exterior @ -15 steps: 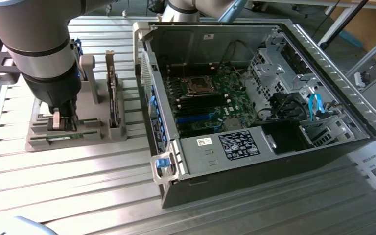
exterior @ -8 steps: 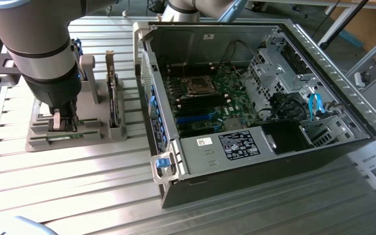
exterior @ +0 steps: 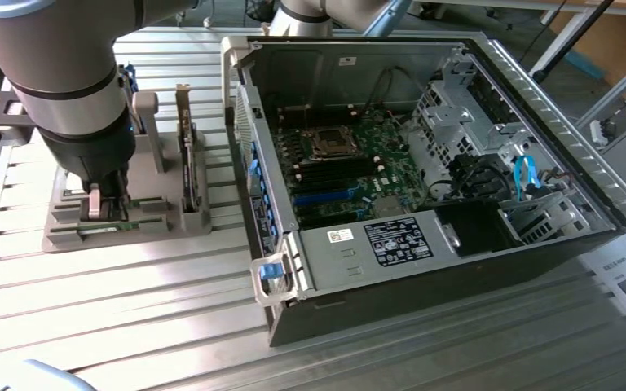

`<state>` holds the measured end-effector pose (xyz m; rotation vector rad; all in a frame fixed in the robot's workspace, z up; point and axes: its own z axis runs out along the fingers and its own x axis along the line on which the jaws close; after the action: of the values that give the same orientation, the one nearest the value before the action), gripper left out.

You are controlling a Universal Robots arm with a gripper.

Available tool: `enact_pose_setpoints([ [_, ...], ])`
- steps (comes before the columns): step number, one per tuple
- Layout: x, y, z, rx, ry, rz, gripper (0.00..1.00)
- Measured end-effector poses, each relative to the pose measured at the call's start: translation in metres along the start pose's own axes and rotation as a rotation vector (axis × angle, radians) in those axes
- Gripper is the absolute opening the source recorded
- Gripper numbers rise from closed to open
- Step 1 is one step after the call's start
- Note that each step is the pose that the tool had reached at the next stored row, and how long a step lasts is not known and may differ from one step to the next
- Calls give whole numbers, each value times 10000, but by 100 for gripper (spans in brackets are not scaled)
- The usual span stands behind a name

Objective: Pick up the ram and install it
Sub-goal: 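Pick up the ram and move it above insertion slot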

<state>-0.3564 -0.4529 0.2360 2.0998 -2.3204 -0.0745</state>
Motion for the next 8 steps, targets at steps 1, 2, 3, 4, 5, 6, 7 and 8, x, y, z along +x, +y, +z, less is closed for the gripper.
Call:
enact_pose_setpoints([
  [1,0,0,0,0,0,0,30],
  [2,0,-1,0,0,0,-1,30],
  [3,1,-1,0,0,1,-1,30],
  [4,1,-1,0,0,0,-2,30],
  [5,1,0,4,1,-1,-2,30],
  [6,2,-1,13,2,-2,-2,30],
  [7,2,-1,21,1,-1,-2,30],
  [8,2,-2,29,-1,1,-2,30],
])
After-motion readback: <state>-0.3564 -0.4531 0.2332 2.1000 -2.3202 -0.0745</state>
